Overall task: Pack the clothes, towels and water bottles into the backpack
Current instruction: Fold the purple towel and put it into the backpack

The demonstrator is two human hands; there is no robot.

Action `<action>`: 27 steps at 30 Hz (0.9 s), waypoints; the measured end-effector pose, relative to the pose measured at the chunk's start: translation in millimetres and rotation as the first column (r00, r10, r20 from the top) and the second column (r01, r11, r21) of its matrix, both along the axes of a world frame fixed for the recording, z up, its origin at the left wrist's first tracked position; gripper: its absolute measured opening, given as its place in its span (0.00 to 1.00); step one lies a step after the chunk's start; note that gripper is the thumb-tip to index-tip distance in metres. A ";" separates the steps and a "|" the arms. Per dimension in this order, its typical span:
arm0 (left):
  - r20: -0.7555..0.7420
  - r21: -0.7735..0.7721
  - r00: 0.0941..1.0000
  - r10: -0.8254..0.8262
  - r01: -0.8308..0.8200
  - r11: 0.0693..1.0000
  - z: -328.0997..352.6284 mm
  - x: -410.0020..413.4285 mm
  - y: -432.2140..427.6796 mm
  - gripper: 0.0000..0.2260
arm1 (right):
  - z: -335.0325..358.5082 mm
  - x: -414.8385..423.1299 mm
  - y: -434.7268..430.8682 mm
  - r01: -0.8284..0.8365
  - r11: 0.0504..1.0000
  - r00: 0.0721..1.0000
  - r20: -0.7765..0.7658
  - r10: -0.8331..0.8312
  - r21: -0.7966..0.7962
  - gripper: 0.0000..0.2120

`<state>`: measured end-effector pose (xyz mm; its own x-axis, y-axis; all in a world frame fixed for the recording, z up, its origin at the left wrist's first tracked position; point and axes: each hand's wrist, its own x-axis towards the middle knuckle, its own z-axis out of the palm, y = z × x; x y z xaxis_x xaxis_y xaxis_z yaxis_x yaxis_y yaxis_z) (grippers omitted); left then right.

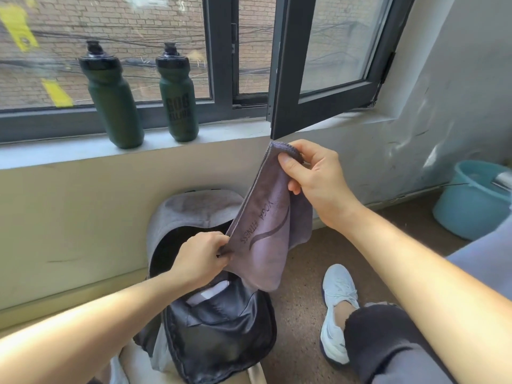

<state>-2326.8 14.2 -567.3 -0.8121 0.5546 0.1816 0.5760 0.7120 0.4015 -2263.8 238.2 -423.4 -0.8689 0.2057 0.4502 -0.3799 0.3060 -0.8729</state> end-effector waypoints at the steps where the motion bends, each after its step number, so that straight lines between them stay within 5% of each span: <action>1: -0.017 -0.018 1.000 -0.014 0.014 1.000 -0.9 -4.3 -3.3 0.01 | -0.6 -1.2 3.0 0.024 1.000 1.000 0.004 -0.024 0.003 0.05; 6: -0.040 0.050 0.999 0.001 0.001 0.999 5.5 -24.1 -21.5 0.03 | -11.7 -12.0 31.5 0.190 0.982 0.980 0.065 -0.191 0.020 0.08; 11: 0.023 0.305 0.996 0.087 -0.090 0.948 30.7 -32.1 -32.9 0.08 | -32.3 -21.5 63.3 0.340 0.940 0.920 0.198 -0.338 0.029 0.10; 18: 0.348 0.760 0.937 0.026 -0.298 0.577 67.0 -34.0 -30.5 0.03 | -48.0 -30.9 82.2 0.434 0.895 0.840 0.315 -0.442 0.099 0.12; 24: 0.472 0.755 0.878 -0.081 -0.355 0.551 72.7 -46.4 -47.3 0.15 | -46.1 -30.3 82.6 0.455 0.887 0.833 0.312 -0.456 0.080 0.09; 27: 0.520 0.694 0.854 -0.023 -0.407 0.594 71.2 -45.4 -51.9 0.10 | -47.1 -30.5 83.2 0.454 0.887 0.835 0.306 -0.457 0.083 0.09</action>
